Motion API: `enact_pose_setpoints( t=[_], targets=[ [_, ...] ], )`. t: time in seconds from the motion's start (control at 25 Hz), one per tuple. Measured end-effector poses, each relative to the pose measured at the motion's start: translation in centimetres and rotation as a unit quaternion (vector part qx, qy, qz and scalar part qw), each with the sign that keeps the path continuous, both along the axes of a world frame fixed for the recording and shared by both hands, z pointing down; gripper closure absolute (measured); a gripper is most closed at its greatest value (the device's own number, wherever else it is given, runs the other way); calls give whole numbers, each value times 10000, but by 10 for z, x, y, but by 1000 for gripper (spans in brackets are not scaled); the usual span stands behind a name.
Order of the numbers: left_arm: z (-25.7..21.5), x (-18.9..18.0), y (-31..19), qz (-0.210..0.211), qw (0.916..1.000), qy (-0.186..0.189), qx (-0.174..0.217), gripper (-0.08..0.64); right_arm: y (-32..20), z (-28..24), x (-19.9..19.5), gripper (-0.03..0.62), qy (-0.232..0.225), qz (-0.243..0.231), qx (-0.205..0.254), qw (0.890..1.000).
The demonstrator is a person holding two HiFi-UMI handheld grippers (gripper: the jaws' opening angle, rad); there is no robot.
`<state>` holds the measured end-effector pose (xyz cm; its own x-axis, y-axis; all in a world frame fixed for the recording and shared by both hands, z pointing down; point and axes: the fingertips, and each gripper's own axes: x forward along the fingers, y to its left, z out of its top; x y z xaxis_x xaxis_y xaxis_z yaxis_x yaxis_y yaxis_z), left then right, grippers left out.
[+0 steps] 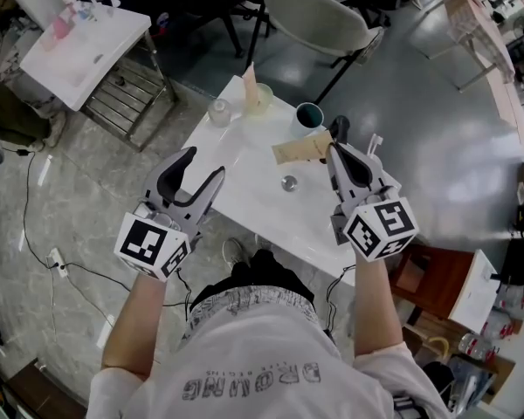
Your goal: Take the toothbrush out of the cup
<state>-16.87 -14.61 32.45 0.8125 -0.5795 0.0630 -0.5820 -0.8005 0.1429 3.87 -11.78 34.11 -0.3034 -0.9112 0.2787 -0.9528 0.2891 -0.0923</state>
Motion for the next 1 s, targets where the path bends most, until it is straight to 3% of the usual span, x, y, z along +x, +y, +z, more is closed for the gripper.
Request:
enact_pose_setpoints(
  t=[0.56,1.0],
  targets=[
    [19,44,-69,-57,9995,-312,-13,316,-29,-4,9,583,-383,-308,22,9988],
    [49,82,-130,-113,9983,-520,-234,318,-58,2,19,583,-598,-611,-69,9963]
  ],
)
